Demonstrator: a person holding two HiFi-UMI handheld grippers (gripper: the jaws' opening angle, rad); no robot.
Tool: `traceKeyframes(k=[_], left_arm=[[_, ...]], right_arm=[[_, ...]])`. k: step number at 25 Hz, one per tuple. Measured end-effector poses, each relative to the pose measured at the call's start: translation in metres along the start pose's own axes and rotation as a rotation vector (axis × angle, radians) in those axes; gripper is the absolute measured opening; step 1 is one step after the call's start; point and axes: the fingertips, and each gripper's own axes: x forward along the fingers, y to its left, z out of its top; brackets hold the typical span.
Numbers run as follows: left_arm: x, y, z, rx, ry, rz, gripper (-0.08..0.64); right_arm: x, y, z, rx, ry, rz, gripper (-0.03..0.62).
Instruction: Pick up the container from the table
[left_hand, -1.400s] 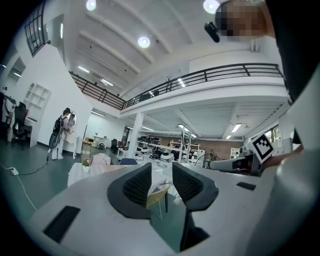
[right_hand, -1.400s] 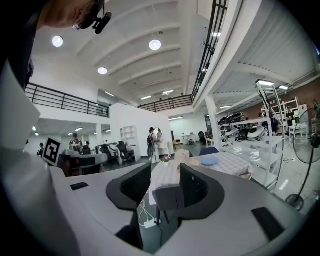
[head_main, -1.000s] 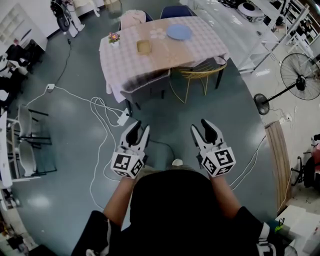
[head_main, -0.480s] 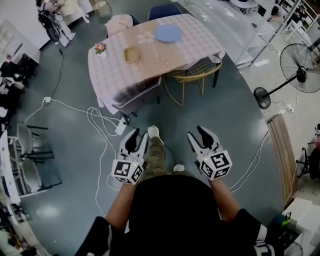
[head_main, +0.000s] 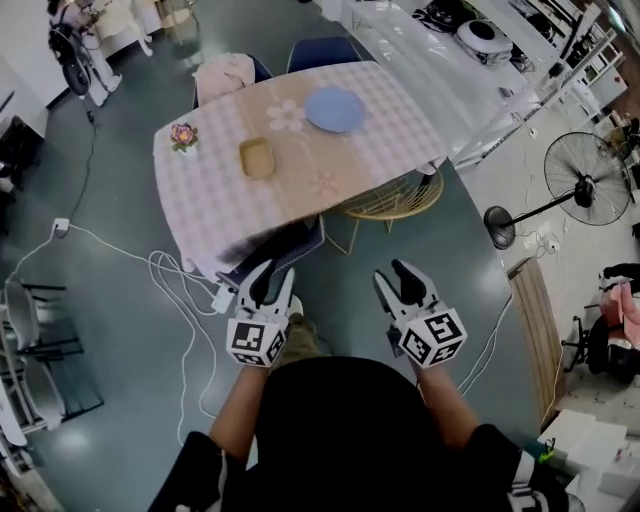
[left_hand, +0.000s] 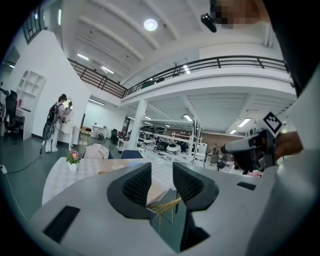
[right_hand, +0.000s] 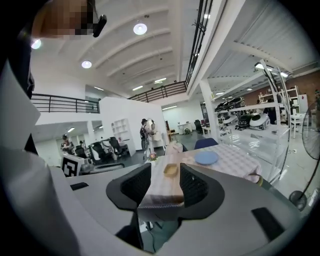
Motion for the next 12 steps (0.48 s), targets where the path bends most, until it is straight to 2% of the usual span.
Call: traceKeyframes(k=[5, 8, 12], left_arm=[[0.044, 0.082, 0.018, 0.036, 0.035, -0.010, 0.117], [0.068, 0.130, 0.018, 0.048, 0.064, 0.014, 0.117], [0.107, 0.188, -0.004, 0.041, 0.141, 0.058, 0.117]], right_arm=[[0.085, 0.011, 0.058, -0.019, -0.032, 0.017, 0.149], [0.126, 0.020, 0.068, -0.017, -0.019, 0.025, 0.149], [0.164, 0.035, 0.068, -0.027, 0.028, 0.066, 0.149]])
